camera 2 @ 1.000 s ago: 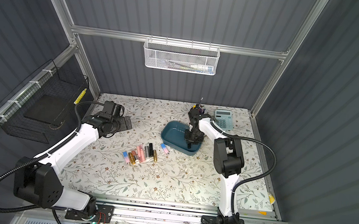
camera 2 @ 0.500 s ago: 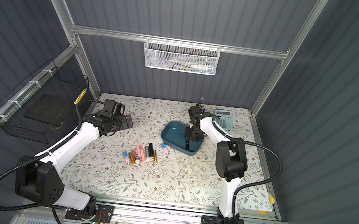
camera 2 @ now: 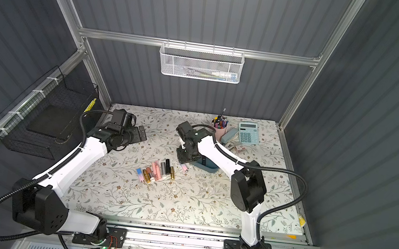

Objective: Put the lipstick into the storage box
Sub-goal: Pick up the lipstick at the center of the board.

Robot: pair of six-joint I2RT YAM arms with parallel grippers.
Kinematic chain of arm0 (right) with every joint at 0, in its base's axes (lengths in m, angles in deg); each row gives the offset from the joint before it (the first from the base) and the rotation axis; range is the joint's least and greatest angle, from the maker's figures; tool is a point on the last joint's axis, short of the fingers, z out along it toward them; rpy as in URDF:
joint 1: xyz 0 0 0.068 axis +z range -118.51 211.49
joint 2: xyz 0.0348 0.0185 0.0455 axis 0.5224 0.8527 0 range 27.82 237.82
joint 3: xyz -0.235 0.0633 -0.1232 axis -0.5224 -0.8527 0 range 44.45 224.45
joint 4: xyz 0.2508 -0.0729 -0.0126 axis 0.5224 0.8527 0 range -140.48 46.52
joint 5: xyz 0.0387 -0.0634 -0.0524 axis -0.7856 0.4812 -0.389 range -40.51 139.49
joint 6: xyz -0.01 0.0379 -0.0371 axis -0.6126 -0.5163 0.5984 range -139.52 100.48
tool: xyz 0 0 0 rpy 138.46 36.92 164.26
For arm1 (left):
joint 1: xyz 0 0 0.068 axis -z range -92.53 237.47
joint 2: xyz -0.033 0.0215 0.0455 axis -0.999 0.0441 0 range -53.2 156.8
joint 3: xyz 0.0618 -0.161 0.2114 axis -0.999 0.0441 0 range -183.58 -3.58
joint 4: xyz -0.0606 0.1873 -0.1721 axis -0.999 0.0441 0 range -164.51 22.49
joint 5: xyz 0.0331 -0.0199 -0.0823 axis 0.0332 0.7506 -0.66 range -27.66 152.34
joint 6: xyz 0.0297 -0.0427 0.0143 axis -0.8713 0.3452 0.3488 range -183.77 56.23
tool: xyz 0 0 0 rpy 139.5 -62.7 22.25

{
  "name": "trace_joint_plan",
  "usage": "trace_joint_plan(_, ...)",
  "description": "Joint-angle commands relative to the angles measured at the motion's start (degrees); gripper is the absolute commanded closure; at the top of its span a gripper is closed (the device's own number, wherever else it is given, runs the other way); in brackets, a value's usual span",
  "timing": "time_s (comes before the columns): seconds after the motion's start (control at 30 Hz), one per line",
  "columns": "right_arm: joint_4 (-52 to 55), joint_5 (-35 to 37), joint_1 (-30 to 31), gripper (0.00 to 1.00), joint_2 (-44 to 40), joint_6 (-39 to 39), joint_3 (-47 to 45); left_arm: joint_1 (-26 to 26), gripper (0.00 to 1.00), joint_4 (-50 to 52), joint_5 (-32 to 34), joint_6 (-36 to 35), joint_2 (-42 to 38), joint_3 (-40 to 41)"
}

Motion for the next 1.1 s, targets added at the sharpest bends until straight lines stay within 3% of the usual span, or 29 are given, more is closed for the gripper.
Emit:
trace_joint_plan(0.0, 1.5, -1.1, 1.5, 0.61, 2.8, -0.9, 1.2, -0.3, 0.00, 3.2, 0.4, -1.0, -2.5, 0.4)
trace_joint_plan(0.53, 1.6, -2.4, 4.1, 0.61, 11.2, -0.9, 5.0, -0.3, 0.00, 6.6, 3.0, -2.2, -9.4, 4.6)
trace_joint_plan(1.07, 1.9, -3.5, 4.2, 0.61, 14.9, 0.0, 6.9, -0.3, 0.00, 7.1, 3.0, -1.8, -9.2, 4.8)
